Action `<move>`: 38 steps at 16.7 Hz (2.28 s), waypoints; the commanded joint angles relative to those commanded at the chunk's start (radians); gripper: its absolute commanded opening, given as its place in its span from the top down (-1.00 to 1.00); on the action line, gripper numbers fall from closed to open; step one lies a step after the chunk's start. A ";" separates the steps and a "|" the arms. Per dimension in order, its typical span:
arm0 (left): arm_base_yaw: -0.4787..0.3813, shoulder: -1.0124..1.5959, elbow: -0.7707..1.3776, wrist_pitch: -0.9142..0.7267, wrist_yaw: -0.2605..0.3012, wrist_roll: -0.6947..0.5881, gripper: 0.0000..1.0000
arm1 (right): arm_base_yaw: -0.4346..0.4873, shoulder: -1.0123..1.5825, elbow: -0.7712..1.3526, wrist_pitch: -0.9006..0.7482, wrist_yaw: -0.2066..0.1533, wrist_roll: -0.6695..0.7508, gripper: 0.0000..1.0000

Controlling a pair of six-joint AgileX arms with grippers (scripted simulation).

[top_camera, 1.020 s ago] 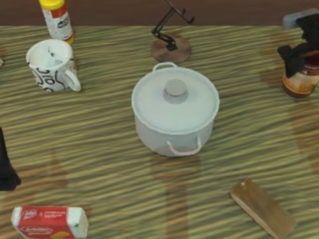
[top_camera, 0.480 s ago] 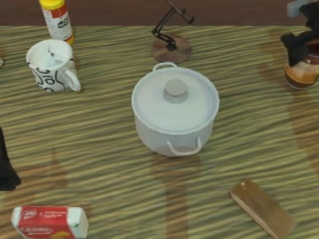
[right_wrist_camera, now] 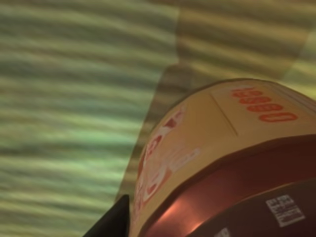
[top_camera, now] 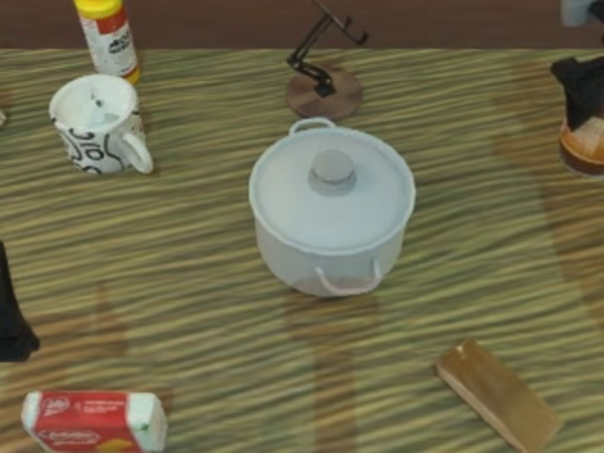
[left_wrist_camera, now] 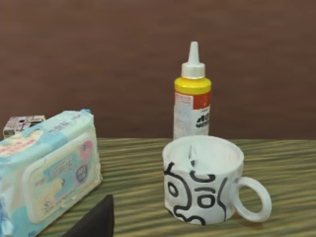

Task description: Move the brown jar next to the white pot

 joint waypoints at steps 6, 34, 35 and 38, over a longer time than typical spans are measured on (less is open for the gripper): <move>0.000 0.000 0.000 0.000 0.000 0.000 -1.00 | 0.006 -0.298 -0.427 0.132 -0.004 -0.001 1.00; 0.000 0.000 0.000 0.000 0.000 0.000 -1.00 | 0.282 -0.378 -0.716 0.390 0.056 0.645 1.00; 0.000 0.000 0.000 0.000 0.000 0.000 -1.00 | 0.282 -0.377 -0.719 0.393 0.056 0.645 1.00; 0.000 0.000 0.000 0.000 0.000 0.000 -1.00 | 0.283 -0.357 -0.763 0.458 0.058 0.645 1.00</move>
